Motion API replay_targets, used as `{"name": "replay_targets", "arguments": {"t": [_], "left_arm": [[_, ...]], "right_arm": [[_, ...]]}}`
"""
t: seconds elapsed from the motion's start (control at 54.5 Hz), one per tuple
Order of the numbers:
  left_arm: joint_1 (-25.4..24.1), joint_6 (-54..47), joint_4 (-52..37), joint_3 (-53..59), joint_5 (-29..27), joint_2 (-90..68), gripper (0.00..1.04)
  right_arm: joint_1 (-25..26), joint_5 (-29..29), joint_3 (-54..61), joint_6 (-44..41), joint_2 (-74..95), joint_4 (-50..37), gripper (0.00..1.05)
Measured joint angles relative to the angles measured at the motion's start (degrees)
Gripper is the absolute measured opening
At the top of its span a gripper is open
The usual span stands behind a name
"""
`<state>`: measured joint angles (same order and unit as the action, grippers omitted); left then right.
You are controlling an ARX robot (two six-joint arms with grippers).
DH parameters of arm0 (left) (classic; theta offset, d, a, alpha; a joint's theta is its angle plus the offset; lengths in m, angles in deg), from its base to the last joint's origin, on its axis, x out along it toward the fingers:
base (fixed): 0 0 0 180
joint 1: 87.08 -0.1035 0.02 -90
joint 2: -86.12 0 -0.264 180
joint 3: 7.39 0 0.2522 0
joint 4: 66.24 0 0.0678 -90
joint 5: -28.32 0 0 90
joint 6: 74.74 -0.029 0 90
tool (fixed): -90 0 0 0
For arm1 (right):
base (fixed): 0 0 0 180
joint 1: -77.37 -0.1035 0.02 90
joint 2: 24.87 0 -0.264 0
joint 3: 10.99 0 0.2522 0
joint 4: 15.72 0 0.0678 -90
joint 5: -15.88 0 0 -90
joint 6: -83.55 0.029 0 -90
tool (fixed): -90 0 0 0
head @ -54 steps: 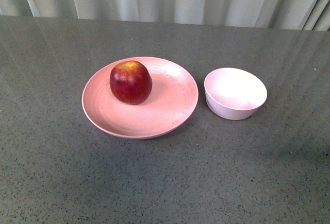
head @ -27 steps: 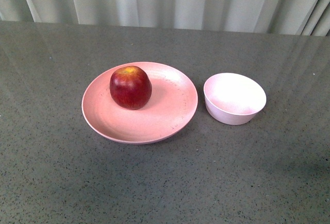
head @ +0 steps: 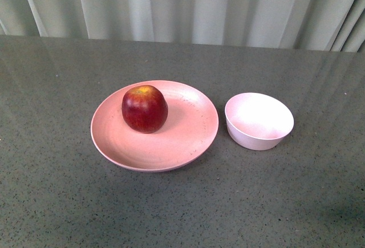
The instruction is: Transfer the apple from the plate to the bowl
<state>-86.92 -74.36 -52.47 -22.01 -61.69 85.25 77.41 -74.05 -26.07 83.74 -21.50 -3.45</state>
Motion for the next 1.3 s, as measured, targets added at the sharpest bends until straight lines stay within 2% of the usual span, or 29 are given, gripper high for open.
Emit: {"name": "replay_targets", "arguments": {"t": [0.294,0.386,0.496,0.551,0.569,0.624,0.661,0.771,0.863,0.991,1.303], "left_arm": [[0.0,0.0,0.0,0.0,0.0,0.0,0.96],[0.0,0.0,0.0,0.0,0.0,0.0,0.96],[0.0,0.0,0.0,0.0,0.02,0.0,0.96],[0.0,0.0,0.0,0.0,0.0,0.0,0.96],[-0.79,0.33,1.55,-0.46,2.82,-0.96,0.96],[-2.62,1.16,7.28,-3.3,11.82,-5.7,0.96],[-1.75,1.88,6.23,-5.51,16.76,-13.77,0.96],[5.05,3.28,-7.56,-9.9,15.47,-33.05,0.96],[11.15,3.89,-19.67,-14.1,12.48,-49.94,0.96],[15.63,3.96,-26.88,-19.21,10.51,-64.74,0.96],[19.54,3.32,-31.74,-30.56,8.28,-86.38,0.96]], "right_arm": [[0.0,-0.09,0.0,-0.02,-2.99,1.4,0.04],[0.0,-0.07,0.0,-0.02,-2.99,1.42,0.25],[0.0,-0.07,0.0,-0.02,-3.02,1.42,0.41],[0.0,-0.07,0.0,-0.04,-3.02,1.42,0.53],[0.0,-0.09,0.0,-0.02,-3.02,1.42,0.59],[0.0,-0.07,0.0,-0.02,-3.02,1.42,0.67],[0.0,-0.11,0.0,-0.02,-3.04,1.42,0.76],[0.0,-0.09,0.0,0.0,-3.08,1.42,0.97],[0.0,-0.09,0.0,-0.02,-3.08,1.42,0.96],[0.0,-0.11,0.0,-0.02,-3.08,1.42,0.96],[0.0,-0.09,0.0,-0.02,-3.08,1.42,0.96]]}}
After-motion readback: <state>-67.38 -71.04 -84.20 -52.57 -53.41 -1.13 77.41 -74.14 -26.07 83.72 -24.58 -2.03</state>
